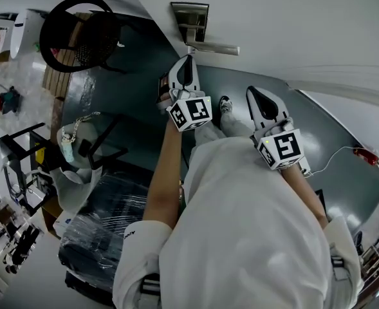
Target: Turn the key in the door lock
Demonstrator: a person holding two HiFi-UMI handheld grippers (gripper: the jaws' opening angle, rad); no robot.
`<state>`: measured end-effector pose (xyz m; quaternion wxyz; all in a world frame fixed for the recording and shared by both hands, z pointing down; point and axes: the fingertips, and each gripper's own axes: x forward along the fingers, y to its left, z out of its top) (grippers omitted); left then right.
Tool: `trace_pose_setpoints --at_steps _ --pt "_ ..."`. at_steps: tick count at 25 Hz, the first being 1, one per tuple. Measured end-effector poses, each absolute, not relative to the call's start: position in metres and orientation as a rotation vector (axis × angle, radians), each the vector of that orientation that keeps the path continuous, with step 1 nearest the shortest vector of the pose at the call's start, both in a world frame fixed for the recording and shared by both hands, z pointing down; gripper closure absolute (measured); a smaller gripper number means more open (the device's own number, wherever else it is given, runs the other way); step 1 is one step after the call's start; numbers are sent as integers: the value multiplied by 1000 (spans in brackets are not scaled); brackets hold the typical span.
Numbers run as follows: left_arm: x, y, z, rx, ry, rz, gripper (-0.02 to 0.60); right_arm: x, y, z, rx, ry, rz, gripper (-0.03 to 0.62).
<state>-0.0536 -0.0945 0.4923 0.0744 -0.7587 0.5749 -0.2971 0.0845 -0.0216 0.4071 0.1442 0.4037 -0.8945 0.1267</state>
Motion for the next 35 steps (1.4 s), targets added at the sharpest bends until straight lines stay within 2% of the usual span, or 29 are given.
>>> trace_pose_setpoints --at_steps 7,10,13,15,30,31,33,35 --pt "-43 -102 503 -2225 1653 -1018 569 93 -24 408 1198 -2564 382 599" --pt "-42 -104 504 -2181 1652 -1022 549 94 -26 407 1202 -2566 384 598" --pt "-45 -103 505 -2154 1670 -1020 454 97 -29 410 1217 -2558 395 597" --pt "-44 -103 509 -2164 1665 -1040 446 96 -32 410 1216 -2563 392 599" --pt "-46 -132 515 -2070 1678 -1073 448 91 -41 412 1205 -2550 391 599" --pt "-45 -132 514 -2060 1670 -1072 451 91 -41 413 1210 -2545 396 599" --pt "-44 -132 514 -2055 1668 -1069 499 92 -41 414 1214 -2539 401 598" --pt "-43 -132 515 -2052 1686 -1059 509 92 -41 415 1215 -2535 402 598"
